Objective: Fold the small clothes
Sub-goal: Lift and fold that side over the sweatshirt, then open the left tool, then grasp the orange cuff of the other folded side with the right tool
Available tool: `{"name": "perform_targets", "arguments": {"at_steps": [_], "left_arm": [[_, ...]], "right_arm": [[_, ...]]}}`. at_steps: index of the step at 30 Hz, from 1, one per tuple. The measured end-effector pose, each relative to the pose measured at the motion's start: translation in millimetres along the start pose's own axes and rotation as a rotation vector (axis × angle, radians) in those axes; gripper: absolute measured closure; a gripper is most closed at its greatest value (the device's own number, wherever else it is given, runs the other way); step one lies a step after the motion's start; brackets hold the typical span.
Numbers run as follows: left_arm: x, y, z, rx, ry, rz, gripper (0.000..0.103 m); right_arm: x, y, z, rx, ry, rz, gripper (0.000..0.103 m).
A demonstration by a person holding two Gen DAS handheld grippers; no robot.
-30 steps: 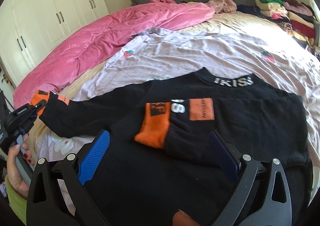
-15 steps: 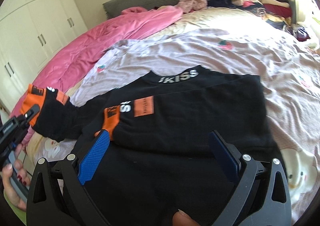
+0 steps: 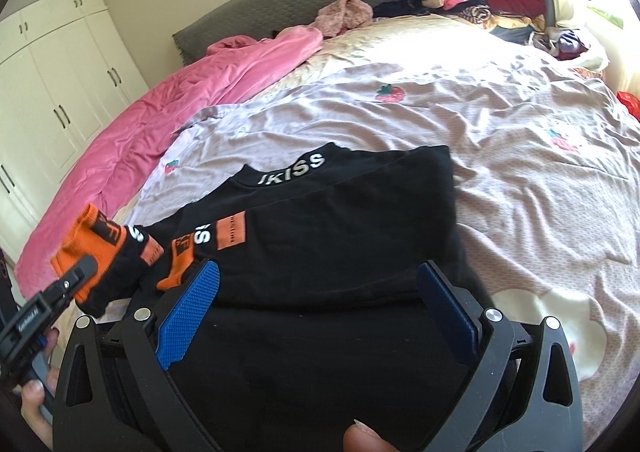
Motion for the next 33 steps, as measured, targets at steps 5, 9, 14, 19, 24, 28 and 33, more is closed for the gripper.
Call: {"name": "perform_targets", "arguments": {"at_steps": [5,9,14,19,24,28,33], "left_arm": [[8.1,-15.1,-8.0,0.032,0.036,-0.022,0.100],[20.5,-24.8,-18.2,0.050,0.086,-0.043,0.100],[32.9,-35.4,-27.7,0.075,0.140,-0.076,0.090],[31.8,-36.0,-29.6,0.063,0.154,-0.110,0.067],[23.1,-20.3,-21.0,0.020,0.119,-0.082,0.066],[20.7,-2.5,-15.6,-0.005,0.097,-0.005,0.054],[14.2,16.5,-7.9,-0.013,0.064,0.072,0.048]], "right_arm": [[-3.7,-12.1,0.1,0.023,-0.007,-0.021,0.004],[-5.5,-15.8,0.2,0.034,-0.011,-0.035,0.004],[-6.9,-16.0,0.1,0.034,-0.013,-0.038,0.004],[-7.0,-16.6,0.1,0.037,-0.011,-0.041,0.004],[-3.8,-12.1,-5.2,0.016,0.016,-0.029,0.004],[6.4,0.0,-18.4,-0.006,0.071,0.002,0.004],[22.0,33.1,-41.2,-0.096,0.156,0.085,0.004]]}}
Point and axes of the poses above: each gripper's, at about its wrist camera, not at the fingertips, and x roughly the way its jaws point, y to its left, z to its top, the point moved 1 cm from there along x, roughly the way its jaws point, and after that the axes turned 1 degree about x, right-handed, at the moved point
